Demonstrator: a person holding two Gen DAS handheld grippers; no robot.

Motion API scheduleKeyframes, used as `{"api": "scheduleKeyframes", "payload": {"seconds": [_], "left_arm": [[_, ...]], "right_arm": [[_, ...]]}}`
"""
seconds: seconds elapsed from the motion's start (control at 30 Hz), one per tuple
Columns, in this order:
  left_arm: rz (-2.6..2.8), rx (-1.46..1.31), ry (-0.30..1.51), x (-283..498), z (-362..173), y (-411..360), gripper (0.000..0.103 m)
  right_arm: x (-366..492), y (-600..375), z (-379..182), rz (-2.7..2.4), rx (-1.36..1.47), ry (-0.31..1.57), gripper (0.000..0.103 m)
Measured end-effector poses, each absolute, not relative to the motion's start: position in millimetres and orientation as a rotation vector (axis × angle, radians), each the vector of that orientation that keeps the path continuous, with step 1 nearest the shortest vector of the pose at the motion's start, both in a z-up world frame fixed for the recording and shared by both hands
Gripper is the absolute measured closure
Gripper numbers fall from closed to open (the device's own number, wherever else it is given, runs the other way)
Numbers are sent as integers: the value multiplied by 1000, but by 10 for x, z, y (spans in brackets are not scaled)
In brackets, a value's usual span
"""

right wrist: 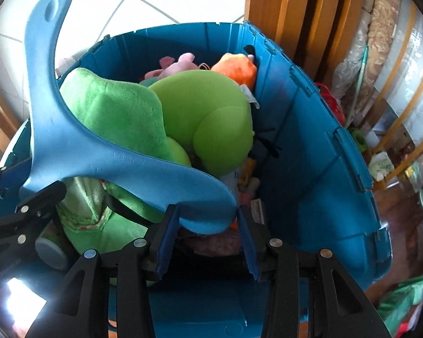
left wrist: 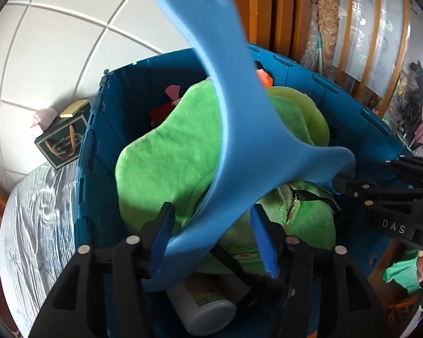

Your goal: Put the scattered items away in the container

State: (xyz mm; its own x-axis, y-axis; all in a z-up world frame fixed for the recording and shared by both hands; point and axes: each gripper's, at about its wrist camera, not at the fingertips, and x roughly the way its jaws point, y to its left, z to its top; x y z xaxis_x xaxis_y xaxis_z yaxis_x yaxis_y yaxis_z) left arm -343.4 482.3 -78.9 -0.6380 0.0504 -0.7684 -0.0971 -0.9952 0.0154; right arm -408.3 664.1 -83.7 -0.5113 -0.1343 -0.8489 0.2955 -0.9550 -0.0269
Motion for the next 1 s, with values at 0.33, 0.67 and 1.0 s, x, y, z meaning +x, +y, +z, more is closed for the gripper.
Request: {"api": "scheduleKeyframes", "payload": {"seconds": [0.33, 0.67, 1.0], "left_arm": [[2912, -1129, 9, -2748, -421, 4623, 14], [3012, -914, -74, -1766, 39, 4181, 0], [3043, -886, -88, -1237, 106, 3810, 0]], "right_arm": [[-3560, 6582, -474, -2613, 1182, 298, 20], [-2433, 6308, 194, -2690, 878, 231, 0], [-1658, 5927, 275, -2716, 818, 235, 0]]}}
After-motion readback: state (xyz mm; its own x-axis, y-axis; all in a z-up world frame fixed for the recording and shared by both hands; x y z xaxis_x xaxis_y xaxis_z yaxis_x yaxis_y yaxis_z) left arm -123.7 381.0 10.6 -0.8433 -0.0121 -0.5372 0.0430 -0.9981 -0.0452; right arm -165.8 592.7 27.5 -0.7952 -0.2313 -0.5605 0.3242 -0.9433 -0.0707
